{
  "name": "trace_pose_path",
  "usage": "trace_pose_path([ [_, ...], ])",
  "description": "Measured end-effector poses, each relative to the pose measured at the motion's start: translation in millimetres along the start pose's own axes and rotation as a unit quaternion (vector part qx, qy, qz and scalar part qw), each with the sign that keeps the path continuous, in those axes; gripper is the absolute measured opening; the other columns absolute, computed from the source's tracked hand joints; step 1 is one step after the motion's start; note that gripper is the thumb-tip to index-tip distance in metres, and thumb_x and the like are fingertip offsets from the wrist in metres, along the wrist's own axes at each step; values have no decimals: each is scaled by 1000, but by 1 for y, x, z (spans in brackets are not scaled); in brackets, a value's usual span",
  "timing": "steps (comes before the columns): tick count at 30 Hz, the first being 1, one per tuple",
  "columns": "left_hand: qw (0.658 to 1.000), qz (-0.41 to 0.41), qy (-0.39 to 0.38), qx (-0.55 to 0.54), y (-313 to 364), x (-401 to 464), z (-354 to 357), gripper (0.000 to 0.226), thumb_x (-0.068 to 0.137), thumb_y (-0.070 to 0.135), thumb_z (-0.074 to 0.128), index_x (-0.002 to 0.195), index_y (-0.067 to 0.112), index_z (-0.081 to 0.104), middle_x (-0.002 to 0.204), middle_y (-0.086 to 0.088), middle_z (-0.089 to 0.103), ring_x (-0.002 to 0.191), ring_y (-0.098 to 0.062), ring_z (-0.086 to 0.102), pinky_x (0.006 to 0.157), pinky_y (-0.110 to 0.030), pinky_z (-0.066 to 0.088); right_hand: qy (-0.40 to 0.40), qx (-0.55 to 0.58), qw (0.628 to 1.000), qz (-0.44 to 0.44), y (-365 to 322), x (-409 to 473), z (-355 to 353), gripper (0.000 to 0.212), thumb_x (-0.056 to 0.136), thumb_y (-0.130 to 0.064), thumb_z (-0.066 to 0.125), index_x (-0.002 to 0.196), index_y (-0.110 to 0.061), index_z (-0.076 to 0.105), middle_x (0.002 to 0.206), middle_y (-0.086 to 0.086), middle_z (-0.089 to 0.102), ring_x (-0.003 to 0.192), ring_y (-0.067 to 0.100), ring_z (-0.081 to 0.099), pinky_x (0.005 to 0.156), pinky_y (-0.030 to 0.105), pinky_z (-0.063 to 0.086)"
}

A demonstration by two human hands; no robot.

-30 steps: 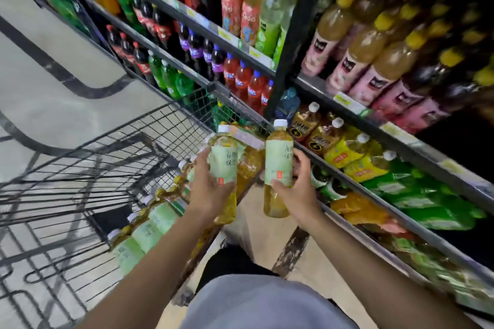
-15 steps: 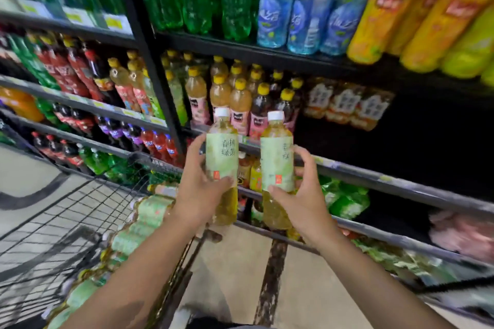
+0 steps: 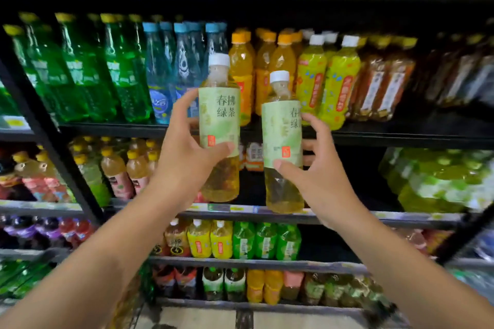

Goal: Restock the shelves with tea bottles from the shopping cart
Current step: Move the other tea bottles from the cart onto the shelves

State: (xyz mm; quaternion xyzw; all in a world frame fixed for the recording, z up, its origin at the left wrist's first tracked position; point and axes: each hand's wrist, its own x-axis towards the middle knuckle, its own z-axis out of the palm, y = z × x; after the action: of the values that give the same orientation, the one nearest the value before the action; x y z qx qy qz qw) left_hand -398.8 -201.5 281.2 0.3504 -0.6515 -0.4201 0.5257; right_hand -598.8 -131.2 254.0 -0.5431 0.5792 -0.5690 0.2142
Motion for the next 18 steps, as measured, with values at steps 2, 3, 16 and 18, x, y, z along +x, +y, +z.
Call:
trace_pose_path([
  [2, 1000, 22, -14, 3, 20, 13, 15, 89, 84, -3, 77, 142, 49, 33, 118, 4, 64, 95, -4, 71, 81, -33, 62, 15, -7, 1000, -15, -14, 9, -24, 86, 87, -16, 79, 147, -50, 28, 111, -14, 61, 89, -7, 65, 72, 22, 55],
  [3, 999, 34, -22, 3, 30, 20, 22, 89, 84, -3, 77, 141, 49, 33, 118, 4, 64, 95, -3, 71, 79, -31, 62, 21, -7, 999, -23, -22, 14, -35, 86, 87, -16, 79, 147, -50, 28, 112, -14, 60, 90, -7, 64, 70, 21, 56],
  [16, 982, 144, -101, -63, 130, 120, 104, 92, 83, -1, 79, 148, 45, 34, 121, -1, 65, 95, -10, 74, 74, -28, 62, 117, -28, 985, -124, -104, 96, -144, 83, 85, -17, 80, 142, -52, 32, 114, -8, 62, 95, 5, 68, 84, 30, 59],
  [18, 978, 165, -110, -72, 142, 138, 116, 89, 83, 0, 79, 146, 47, 36, 120, 2, 66, 96, -9, 73, 80, -35, 63, 128, -33, 981, -139, -113, 113, -158, 82, 86, -17, 79, 143, -51, 31, 114, -8, 61, 90, 2, 69, 73, 24, 58],
])
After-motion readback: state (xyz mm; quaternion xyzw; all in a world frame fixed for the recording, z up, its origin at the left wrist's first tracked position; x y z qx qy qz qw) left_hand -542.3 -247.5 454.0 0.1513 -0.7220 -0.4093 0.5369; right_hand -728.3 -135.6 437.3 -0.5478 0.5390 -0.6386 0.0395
